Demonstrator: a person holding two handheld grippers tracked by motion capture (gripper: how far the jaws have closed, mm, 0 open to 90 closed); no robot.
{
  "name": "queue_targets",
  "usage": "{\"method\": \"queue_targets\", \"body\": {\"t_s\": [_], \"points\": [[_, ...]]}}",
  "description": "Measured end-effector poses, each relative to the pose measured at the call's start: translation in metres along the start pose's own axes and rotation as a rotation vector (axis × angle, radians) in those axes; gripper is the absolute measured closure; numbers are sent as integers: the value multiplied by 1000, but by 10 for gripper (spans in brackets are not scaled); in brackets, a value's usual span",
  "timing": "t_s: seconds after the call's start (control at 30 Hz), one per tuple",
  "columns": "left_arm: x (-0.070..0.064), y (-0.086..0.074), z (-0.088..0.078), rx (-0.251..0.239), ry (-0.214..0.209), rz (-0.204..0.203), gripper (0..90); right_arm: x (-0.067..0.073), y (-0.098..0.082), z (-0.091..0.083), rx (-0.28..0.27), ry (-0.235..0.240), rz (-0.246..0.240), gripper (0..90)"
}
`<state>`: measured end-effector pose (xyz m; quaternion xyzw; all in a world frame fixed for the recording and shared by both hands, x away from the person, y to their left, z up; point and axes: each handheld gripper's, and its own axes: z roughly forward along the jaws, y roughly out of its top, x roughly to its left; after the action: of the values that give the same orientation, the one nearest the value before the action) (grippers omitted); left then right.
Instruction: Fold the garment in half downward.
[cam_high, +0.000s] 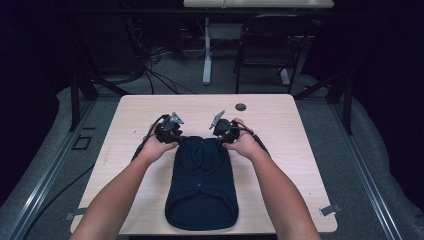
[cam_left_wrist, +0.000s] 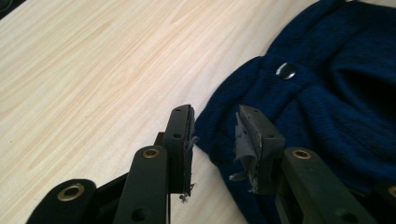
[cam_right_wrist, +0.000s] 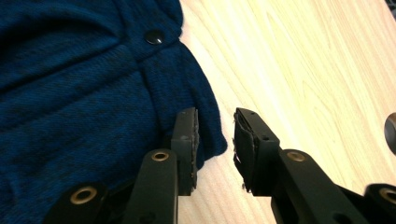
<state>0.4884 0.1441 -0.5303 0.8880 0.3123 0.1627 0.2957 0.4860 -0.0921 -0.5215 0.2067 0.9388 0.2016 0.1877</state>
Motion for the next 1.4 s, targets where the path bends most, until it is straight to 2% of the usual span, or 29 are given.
{"method": "queue_targets", "body": {"t_s": [0.1, 0.17, 0.27, 0.33, 0.43, 0.53, 0.63, 0.73, 0.8, 0.87, 0.93, 1.13, 1.4], "points": [[3, -2, 5, 9, -1, -10, 655, -1, -1, 4, 14, 6, 6, 679], [4, -4, 12, 23, 5, -10, 641, -1, 0, 10, 48, -8, -2, 664], [5, -5, 16, 30, 7, -22, 621, -2, 1, 13, 51, -8, 2, 648], [6, -5, 19, 30, 12, -28, 591, -1, 3, 18, 65, -14, -14, 623], [5, -7, 26, 41, 7, -14, 582, -1, 3, 23, 89, -1, -16, 594], [4, -9, 29, 51, -11, -3, 584, 1, 2, 27, 110, 10, -20, 594], [4, -10, 31, 55, -16, -32, 585, 2, 2, 29, 119, 17, 3, 626], [3, -9, 31, 60, -12, -29, 594, 3, 2, 28, 122, 21, 1, 668], [2, -9, 31, 62, -14, -21, 605, 6, 2, 27, 119, 17, -2, 740], [2, -9, 31, 61, -31, -22, 639, 6, 2, 27, 118, 12, -7, 752], [0, -8, 31, 65, -30, -7, 691, 8, 0, 26, 108, 14, 1, 777], [-4, -7, 31, 73, -33, 13, 778, 8, -3, 24, 92, 14, 3, 789], [-10, -4, 30, 86, 1, 49, 835, 10, -5, 23, 81, -6, 0, 802]]}}
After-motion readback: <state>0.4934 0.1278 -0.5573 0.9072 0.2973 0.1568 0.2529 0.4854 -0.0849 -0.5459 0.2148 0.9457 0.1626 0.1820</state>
